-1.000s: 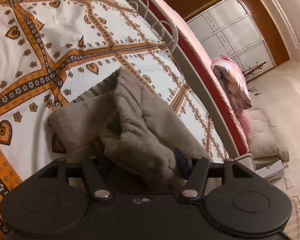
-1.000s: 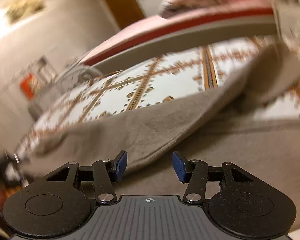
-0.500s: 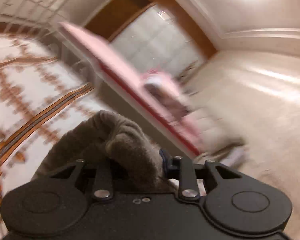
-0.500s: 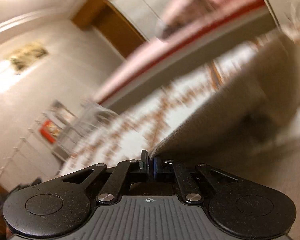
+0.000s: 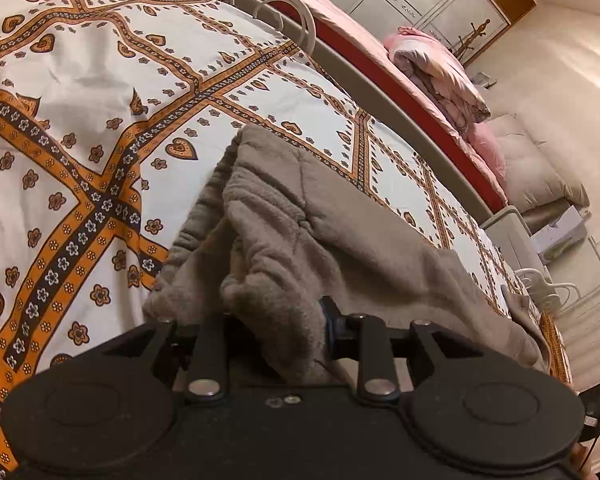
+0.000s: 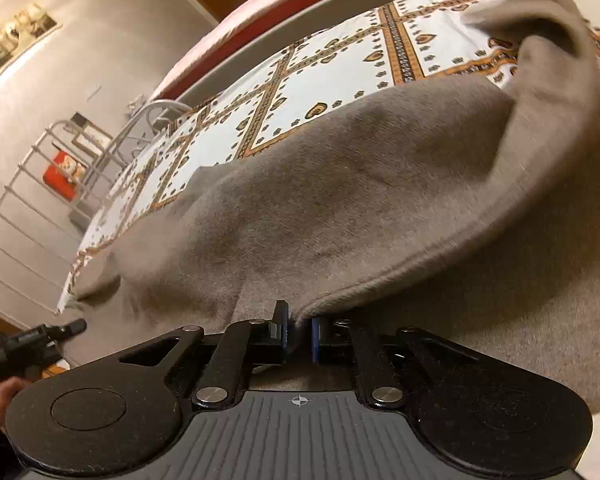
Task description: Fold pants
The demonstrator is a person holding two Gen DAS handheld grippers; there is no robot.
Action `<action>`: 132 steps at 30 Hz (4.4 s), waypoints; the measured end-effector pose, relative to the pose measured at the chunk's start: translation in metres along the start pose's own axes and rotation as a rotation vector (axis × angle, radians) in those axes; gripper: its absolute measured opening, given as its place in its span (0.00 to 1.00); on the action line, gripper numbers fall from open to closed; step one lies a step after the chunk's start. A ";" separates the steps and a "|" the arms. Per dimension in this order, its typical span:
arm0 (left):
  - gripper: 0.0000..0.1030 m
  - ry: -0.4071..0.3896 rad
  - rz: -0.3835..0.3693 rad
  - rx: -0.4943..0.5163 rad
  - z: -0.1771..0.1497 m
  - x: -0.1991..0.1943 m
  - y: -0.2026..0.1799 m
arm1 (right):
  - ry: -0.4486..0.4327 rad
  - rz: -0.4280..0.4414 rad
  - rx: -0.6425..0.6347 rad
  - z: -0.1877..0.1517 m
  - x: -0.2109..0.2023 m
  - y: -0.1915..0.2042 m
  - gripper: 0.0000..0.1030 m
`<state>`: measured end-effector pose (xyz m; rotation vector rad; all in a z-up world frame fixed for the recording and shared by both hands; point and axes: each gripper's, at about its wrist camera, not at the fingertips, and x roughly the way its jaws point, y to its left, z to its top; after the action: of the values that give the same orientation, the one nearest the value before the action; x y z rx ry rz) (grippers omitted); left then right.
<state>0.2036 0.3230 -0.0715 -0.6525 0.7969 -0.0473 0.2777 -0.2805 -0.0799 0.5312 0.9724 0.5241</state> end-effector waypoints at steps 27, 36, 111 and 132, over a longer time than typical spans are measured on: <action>0.20 -0.259 0.148 0.297 0.011 -0.025 -0.033 | -0.149 0.052 -0.181 -0.011 -0.018 0.051 0.09; 0.42 -0.109 0.261 0.229 -0.002 -0.020 -0.022 | 0.020 0.004 -0.081 -0.019 -0.010 0.026 0.22; 0.94 -0.031 0.401 0.590 -0.032 0.027 -0.089 | -0.182 -0.733 -0.504 0.047 -0.049 -0.041 0.59; 0.94 -0.028 0.399 0.607 -0.034 0.026 -0.090 | -0.137 -0.471 0.293 0.016 -0.157 -0.162 0.23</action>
<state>0.2170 0.2251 -0.0557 0.0840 0.8203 0.0816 0.2477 -0.5046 -0.0775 0.5677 1.0071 -0.0780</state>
